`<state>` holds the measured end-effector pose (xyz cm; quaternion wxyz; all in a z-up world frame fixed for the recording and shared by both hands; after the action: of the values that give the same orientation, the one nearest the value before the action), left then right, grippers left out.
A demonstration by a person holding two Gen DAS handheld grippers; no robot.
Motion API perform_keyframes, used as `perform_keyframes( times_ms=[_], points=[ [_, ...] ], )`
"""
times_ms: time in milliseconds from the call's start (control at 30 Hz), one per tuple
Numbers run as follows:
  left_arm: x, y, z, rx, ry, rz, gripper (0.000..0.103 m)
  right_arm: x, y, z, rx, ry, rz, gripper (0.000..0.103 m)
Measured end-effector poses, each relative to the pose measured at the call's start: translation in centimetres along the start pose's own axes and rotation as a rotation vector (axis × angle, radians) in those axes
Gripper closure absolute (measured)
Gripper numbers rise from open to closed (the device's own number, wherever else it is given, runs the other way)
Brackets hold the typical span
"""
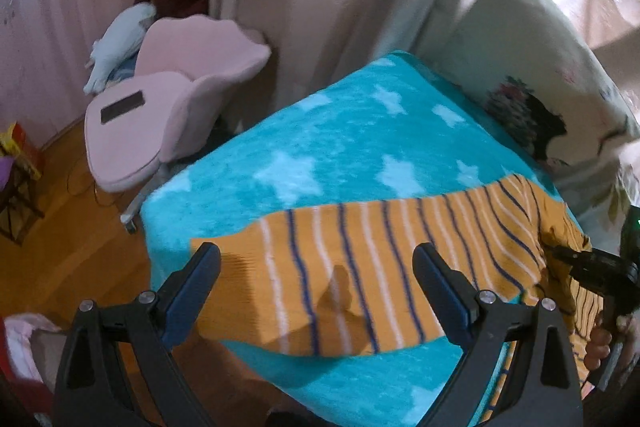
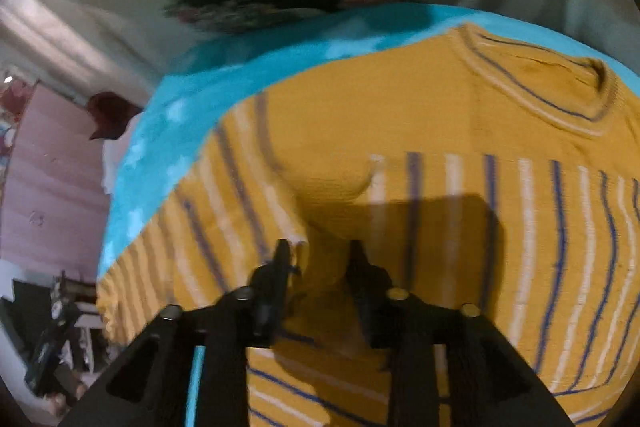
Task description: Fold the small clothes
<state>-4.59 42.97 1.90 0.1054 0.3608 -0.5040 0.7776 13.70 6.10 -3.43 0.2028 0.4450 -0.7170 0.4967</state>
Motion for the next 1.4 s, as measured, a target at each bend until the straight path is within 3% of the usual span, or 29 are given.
perform_keyframes(
  times_ms=[133, 333, 367, 400, 467, 500, 567, 733, 833, 933, 1100, 1200, 1400],
  points=[
    [-1.1, 0.6, -2.0, 0.038, -0.028, -0.030, 0.007, 1.3, -0.2, -3.3, 0.046, -0.071, 0.028, 0.050],
    [-3.5, 1.8, -3.0, 0.006, -0.070, -0.077, 0.007, 3.1, 1.2, -5.9, 0.169, -0.027, 0.068, 0.046],
    [-3.8, 1.9, -3.0, -0.005, -0.069, -0.087, 0.011, 3.1, 1.2, -5.9, 0.172, -0.017, 0.069, 0.046],
    [-4.1, 2.1, -2.8, -0.017, -0.062, -0.096, 0.021, 3.3, 1.3, -5.6, 0.171, -0.006, 0.070, 0.046],
    [-4.2, 1.9, -2.7, -0.083, -0.105, -0.105, 0.080, 3.7, 1.7, -4.5, 0.159, 0.024, 0.068, 0.046],
    [-4.3, 1.7, -2.6, -0.088, -0.080, -0.115, 0.088, 3.9, 1.9, -3.9, 0.152, 0.038, 0.070, 0.046],
    [-4.5, 0.7, -3.1, -0.038, -0.033, -0.141, 0.090, 4.7, 2.0, -2.8, 0.134, 0.069, 0.080, 0.046],
    [-4.7, -4.4, -5.3, -0.016, -0.118, -0.056, 0.091, 7.0, 1.8, 1.0, 0.053, 0.142, 0.129, 0.046],
    [-4.8, -7.3, -3.8, -0.048, -0.128, -0.009, 0.091, 9.2, 1.6, 3.7, -0.011, 0.187, 0.174, 0.046],
    [-3.8, -9.0, 0.5, -0.061, -0.055, 0.022, 0.091, 11.7, 1.7, 6.7, -0.077, 0.223, 0.217, 0.046],
    [-1.0, -8.2, 12.6, -0.087, 0.218, 0.003, 0.091, 15.5, 2.5, 11.0, -0.147, 0.251, 0.265, 0.046],
    [0.7, -5.5, 23.1, -0.141, 0.401, -0.039, 0.091, 17.8, 3.1, 13.9, -0.192, 0.247, 0.285, 0.046],
    [3.2, 2.8, 40.3, -0.247, 0.646, -0.149, 0.091, 22.7, 4.6, 19.7, -0.246, 0.273, 0.314, 0.046]
  ],
)
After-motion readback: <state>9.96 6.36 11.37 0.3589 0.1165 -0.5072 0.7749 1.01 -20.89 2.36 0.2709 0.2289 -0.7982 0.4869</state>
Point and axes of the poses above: each gripper's, at about its wrist camera, not at the fingertips, and x roughly against the way its jaws point, z to its right, y to its underside, the point moved 7 cm from there along -x, roughly the way its jaws point, and after that the axes turned 14 degrees about z, right-handed, at the moved point
